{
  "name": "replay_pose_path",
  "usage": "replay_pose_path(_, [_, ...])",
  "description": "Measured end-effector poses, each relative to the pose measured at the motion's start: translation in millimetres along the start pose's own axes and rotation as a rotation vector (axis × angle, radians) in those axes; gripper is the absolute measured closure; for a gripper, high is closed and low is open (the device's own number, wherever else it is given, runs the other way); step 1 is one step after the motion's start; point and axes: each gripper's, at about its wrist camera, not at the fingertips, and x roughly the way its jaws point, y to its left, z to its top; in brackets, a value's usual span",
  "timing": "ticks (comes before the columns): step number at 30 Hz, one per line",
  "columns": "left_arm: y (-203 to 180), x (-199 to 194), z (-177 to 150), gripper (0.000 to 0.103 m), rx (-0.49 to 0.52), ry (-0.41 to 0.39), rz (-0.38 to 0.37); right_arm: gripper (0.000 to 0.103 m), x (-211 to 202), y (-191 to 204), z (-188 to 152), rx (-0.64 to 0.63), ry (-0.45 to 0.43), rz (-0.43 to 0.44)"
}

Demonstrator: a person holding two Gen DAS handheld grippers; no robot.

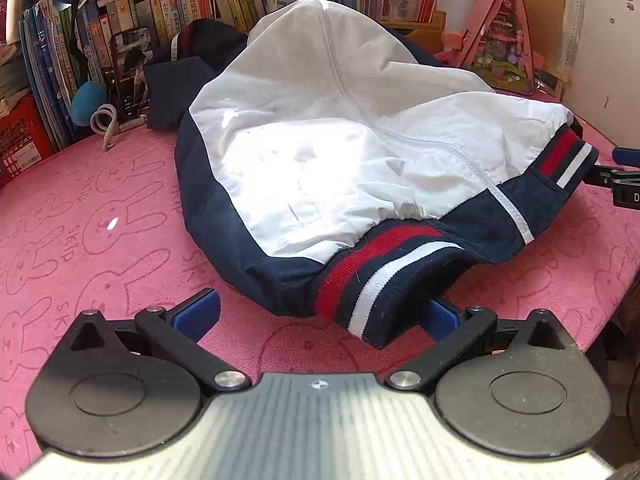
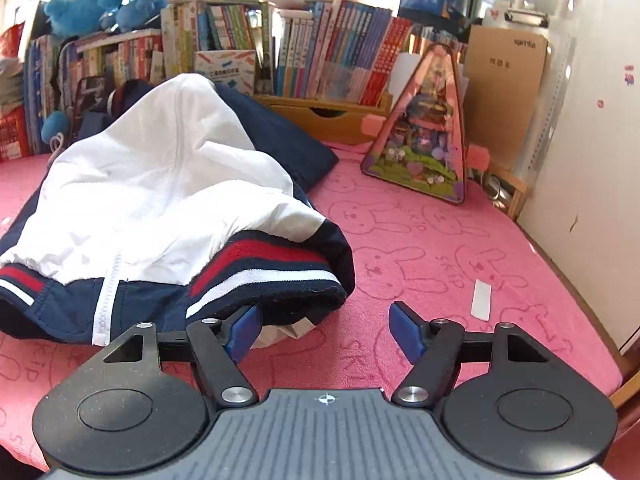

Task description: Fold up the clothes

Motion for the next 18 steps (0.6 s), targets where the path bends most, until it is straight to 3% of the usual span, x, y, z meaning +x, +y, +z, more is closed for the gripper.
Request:
replay_pose_path(4, [2,17,4,0.000,-0.005,-0.009,0.128,0.033,15,32,-4,-0.164,-0.030,-0.085])
replay_pose_path(6, [11,16,5,0.000,-0.022,-0.038,0.186,0.033,22,35,-4,-0.155,-0.032,-0.082])
replay_pose_path(8, [23,15,7,0.000,-0.040,-0.050,0.224,0.036,25,25,1,-0.055,-0.042,-0.070])
replay_pose_path(9, [29,15,8,0.000,-0.049,-0.053,0.243,0.055,27,20,4,-0.001,-0.048,-0.064])
replay_pose_path(10, [34,16,8,0.000,-0.056,-0.053,0.264,0.084,27,12,7,0.062,-0.044,-0.061])
replay_pose_path(11, [40,16,9,0.000,-0.066,-0.053,0.278,0.092,24,5,7,0.104,-0.043,-0.045])
replay_pose_path(16, [66,7,7,0.000,-0.137,-0.039,0.267,0.091,0,-29,4,0.274,-0.046,0.057])
replay_pose_path(18, [70,-5,3,0.000,-0.123,-0.059,0.292,0.091,-17,-30,0,0.267,-0.039,0.096])
